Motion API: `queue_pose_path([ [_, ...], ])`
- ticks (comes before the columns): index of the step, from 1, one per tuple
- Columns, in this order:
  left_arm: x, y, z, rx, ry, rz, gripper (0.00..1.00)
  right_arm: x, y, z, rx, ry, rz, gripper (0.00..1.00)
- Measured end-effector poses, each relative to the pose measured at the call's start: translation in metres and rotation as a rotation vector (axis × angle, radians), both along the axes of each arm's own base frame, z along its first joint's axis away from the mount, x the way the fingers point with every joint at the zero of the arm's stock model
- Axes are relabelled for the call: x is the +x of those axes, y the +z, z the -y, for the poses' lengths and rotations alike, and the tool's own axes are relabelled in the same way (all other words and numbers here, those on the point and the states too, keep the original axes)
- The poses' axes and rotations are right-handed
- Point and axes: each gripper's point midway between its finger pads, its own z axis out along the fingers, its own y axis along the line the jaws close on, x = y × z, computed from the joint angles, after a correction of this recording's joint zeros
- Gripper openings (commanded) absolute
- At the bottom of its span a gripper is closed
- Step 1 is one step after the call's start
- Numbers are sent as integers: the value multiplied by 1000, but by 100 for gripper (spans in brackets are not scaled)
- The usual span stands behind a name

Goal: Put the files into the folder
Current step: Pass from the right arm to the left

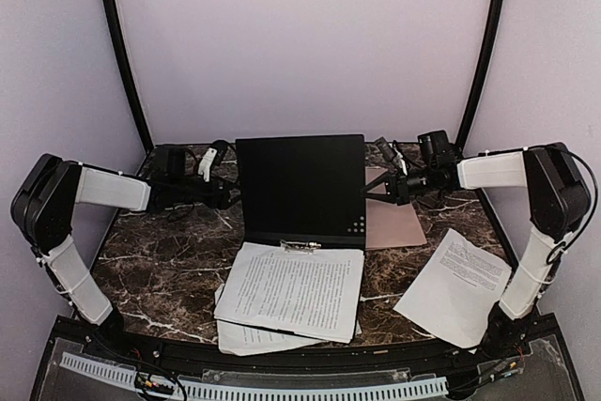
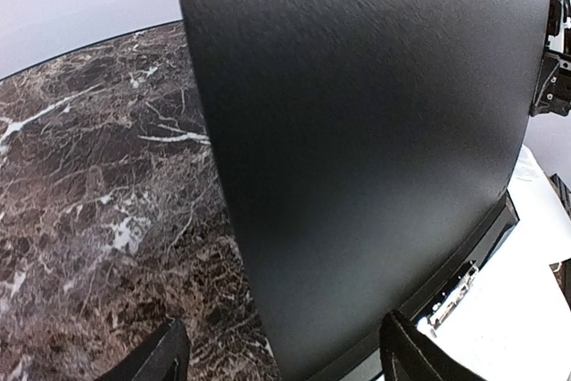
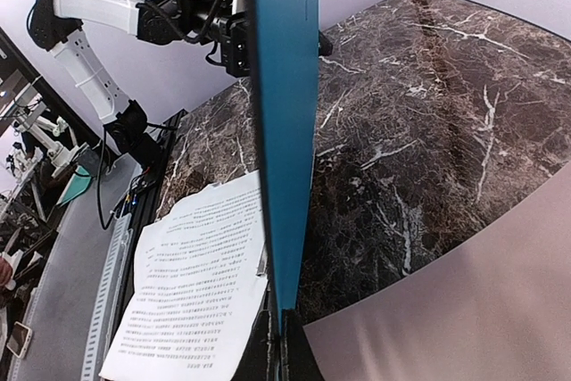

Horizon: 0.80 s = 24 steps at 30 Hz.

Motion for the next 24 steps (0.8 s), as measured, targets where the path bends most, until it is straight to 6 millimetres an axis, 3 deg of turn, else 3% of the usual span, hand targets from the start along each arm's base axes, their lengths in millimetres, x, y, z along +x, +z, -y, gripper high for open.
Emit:
queue_pose_path([
  [4, 15, 6, 7, -32, -49, 17, 73, -2, 1, 0, 6, 12, -6, 0],
  [8, 25, 16, 18, -78, -122, 31, 65, -2, -4, -1, 5, 18, -24, 0],
  [12, 23, 23, 30, -138, -206, 30, 46, 0, -8, -1, -4, 15, -46, 0],
  [18, 13, 31, 38, -211, -283, 3, 9, 11, -11, -2, -29, -6, -58, 0],
  [19, 12, 32, 38, -222, -286, -3, 3, 14, -12, -2, -37, -16, -59, 3],
  [22, 5, 36, 38, -243, -313, 1, 1, 24, -15, 0, -69, -55, -66, 17],
  [24, 0, 39, 36, -247, -314, 0, 1, 31, -17, 1, -92, -86, -80, 32],
])
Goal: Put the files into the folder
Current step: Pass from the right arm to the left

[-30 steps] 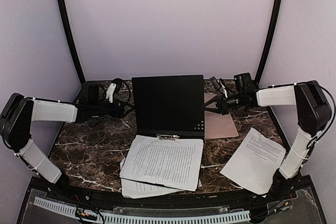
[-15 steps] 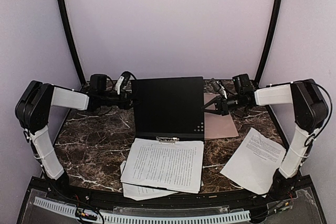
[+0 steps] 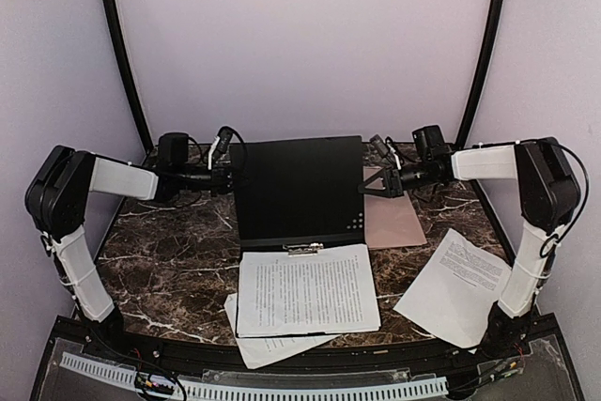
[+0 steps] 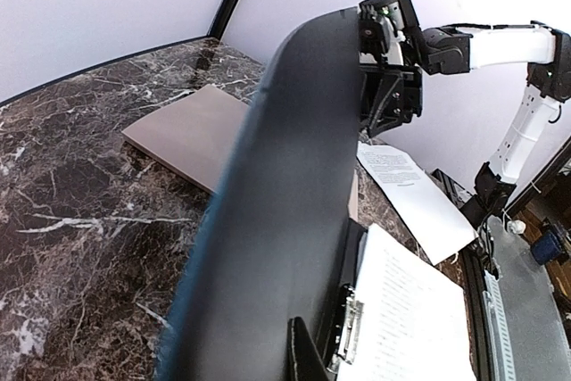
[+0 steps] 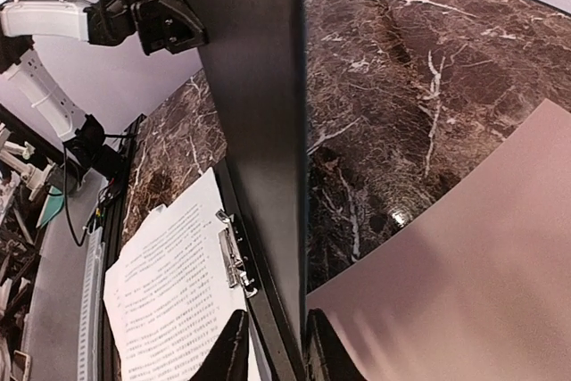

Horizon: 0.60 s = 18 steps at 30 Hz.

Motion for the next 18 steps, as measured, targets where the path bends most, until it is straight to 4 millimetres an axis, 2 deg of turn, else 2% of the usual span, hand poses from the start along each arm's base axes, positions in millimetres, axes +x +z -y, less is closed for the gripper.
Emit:
queue_pose_path([
  [3, -8, 8, -7, 6, 31, 8, 1, 9, 2, 1, -25, -39, -5, 49],
  [6, -9, 18, -25, 26, 118, 20, 1, 16, 3, 3, -49, -80, -7, 60],
  [11, -7, 43, -62, 58, 312, 74, 1, 21, 2, 6, -78, -136, -38, 63],
  [18, -12, 66, -103, 110, 566, 112, 1, 23, 3, 9, -87, -178, -72, 63],
])
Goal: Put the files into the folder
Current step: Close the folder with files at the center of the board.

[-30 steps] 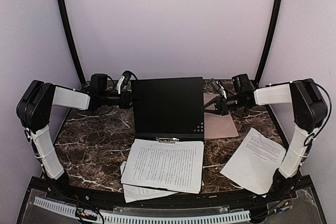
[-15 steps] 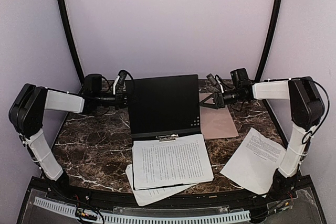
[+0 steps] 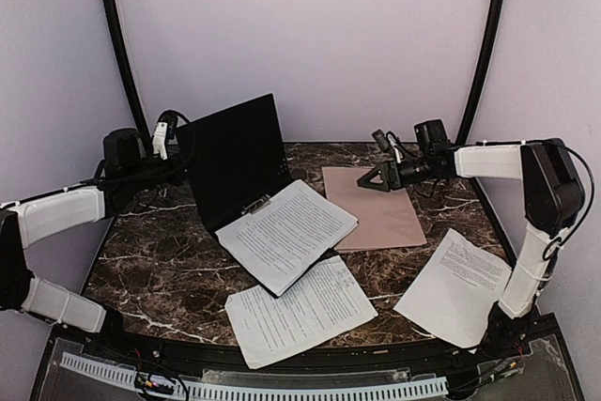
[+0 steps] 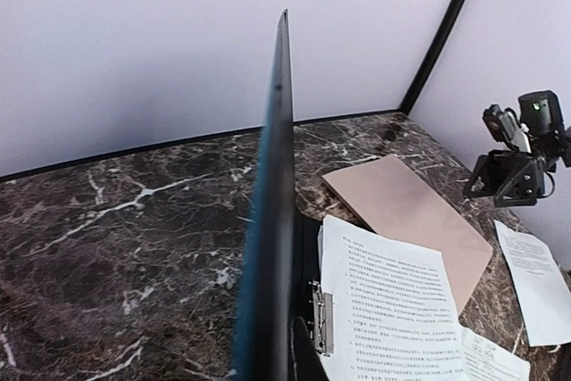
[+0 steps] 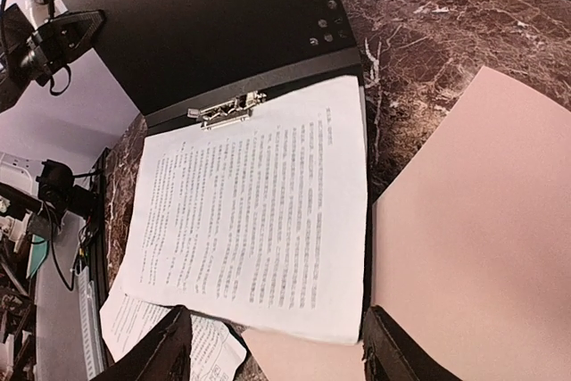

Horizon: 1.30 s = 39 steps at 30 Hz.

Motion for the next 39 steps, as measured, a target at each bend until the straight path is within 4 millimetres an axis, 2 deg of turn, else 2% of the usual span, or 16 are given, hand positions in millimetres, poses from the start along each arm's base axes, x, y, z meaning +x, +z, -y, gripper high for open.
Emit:
queue_pose_path([
  [6, -11, 10, -43, 76, 254, 44, 1, -5, -6, 3, -6, -20, -32, 63],
  [10, -22, -3, -66, 171, 414, 51, 1, -6, -8, 2, -5, -25, -41, 63],
  [14, -33, -17, -69, 259, 475, 57, 1, -6, -8, 1, 0, -28, -45, 63],
  [17, -41, -22, -68, 302, 488, 75, 5, -8, -7, -3, 1, -21, -44, 63],
  [21, -47, -34, -55, 382, 444, 84, 14, -12, -9, -8, -3, -8, -47, 63],
  [25, -55, -57, -29, 494, 347, 77, 31, -15, -12, -10, -11, -5, -51, 63],
  [29, -67, -72, -8, 558, 250, 80, 55, -17, -18, -10, -22, -9, -63, 64],
  [30, -69, -73, -3, 569, 226, 86, 65, -18, -19, -10, -24, -10, -65, 64],
  [31, -73, -74, 3, 571, 199, 90, 69, -18, -19, -9, -27, -11, -67, 64],
  [35, -89, -78, 33, 568, 61, 114, 96, -19, -21, -11, -36, -13, -69, 65],
  [39, -108, -88, 63, 559, -91, 112, 99, -20, -24, -11, -53, -19, -76, 68],
])
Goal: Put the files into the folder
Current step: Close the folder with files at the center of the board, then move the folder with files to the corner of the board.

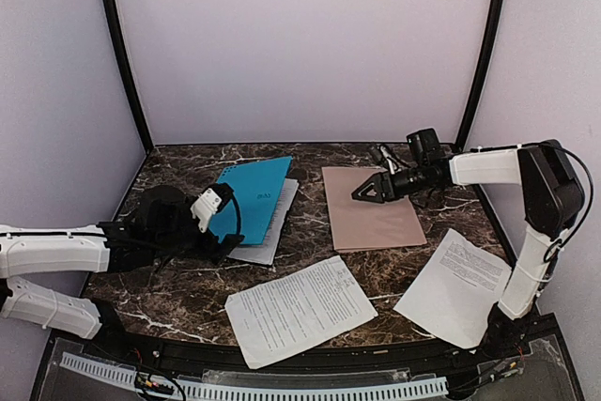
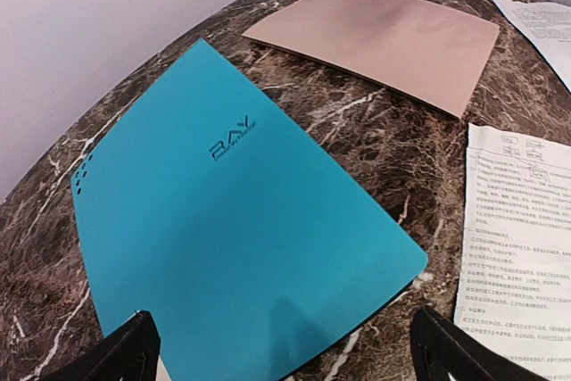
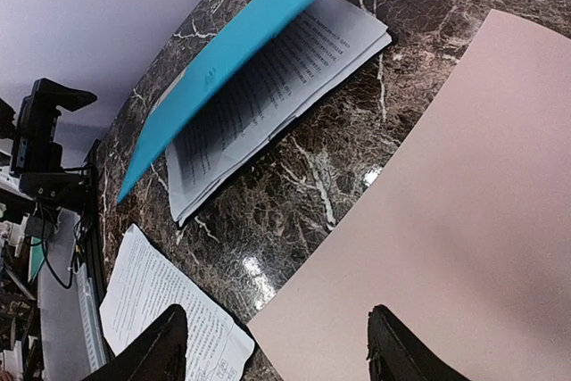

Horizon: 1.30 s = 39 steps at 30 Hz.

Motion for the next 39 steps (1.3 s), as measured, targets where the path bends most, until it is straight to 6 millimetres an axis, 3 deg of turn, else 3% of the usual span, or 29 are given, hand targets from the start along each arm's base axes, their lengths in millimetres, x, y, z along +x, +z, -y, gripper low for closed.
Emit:
queue_pose_path([
  [4, -11, -13, 15, -9, -71, -61, 99, 2, -4, 2, -21, -22, -6, 75],
  [7, -7, -19, 22, -16, -63, -102, 99, 5, -8, 4, -46, -51, -15, 81],
  [15, 45, -37, 68, 41, 8, -194, 98, 4, -27, 5, -208, -151, -14, 92],
  [19, 72, -62, 96, 124, 39, -214, 98, 5, -30, 18, -291, -225, 6, 96],
  [23, 89, -89, 108, 217, 81, -224, 98, 8, -33, 34, -361, -301, 20, 98],
  [28, 106, -105, 101, 318, 171, -204, 98, 11, -45, 54, -447, -378, 9, 99],
  [32, 116, -104, 89, 344, 241, -198, 98, 12, -50, 65, -485, -413, -2, 99],
  [39, 142, -107, 38, 299, 419, -249, 98, 27, -53, 100, -527, -517, -22, 99],
])
